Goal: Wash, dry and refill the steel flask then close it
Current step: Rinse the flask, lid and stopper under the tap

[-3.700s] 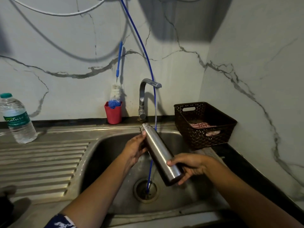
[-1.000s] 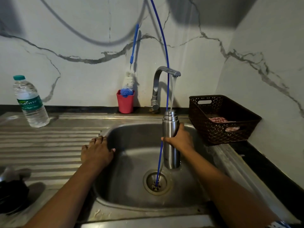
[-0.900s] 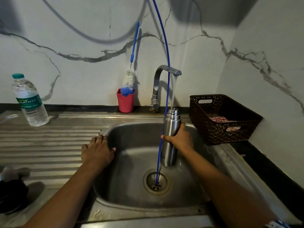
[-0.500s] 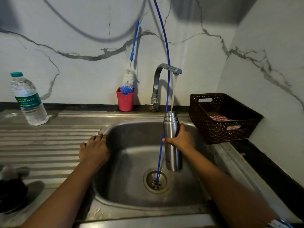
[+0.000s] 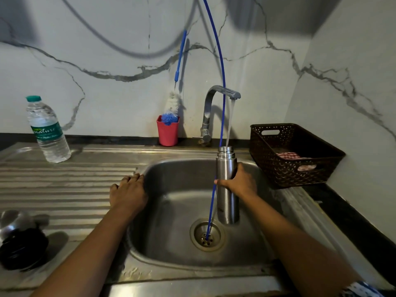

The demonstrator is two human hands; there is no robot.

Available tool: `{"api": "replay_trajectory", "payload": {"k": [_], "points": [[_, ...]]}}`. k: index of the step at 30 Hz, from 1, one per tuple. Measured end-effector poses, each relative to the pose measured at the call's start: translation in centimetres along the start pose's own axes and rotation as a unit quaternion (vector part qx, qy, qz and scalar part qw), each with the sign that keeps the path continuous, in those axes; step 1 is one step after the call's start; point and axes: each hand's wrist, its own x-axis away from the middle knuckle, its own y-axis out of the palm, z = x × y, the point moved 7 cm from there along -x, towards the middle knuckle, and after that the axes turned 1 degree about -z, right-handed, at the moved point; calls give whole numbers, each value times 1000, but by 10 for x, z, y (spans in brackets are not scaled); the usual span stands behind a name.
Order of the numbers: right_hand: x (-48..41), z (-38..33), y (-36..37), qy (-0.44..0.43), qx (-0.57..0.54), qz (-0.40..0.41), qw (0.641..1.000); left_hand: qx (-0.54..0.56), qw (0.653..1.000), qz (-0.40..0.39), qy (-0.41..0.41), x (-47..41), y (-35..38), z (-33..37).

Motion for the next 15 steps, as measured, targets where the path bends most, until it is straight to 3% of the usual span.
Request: {"api": "replay_trajectory", "payload": {"k": [4, 7, 11, 15], "points": [[6, -25, -34, -75, 32, 56, 995, 10, 1000, -1, 3, 1, -2, 0], [19, -49, -41, -139, 192, 19, 971, 19, 1000, -3, 3, 2, -3, 0], [39, -56, -8, -161, 415, -86, 891, 21, 1000, -1, 2, 2, -4, 0], [52, -50, 23, -183, 542, -137, 809, 18, 1000, 1, 5, 3, -4, 1]]}}
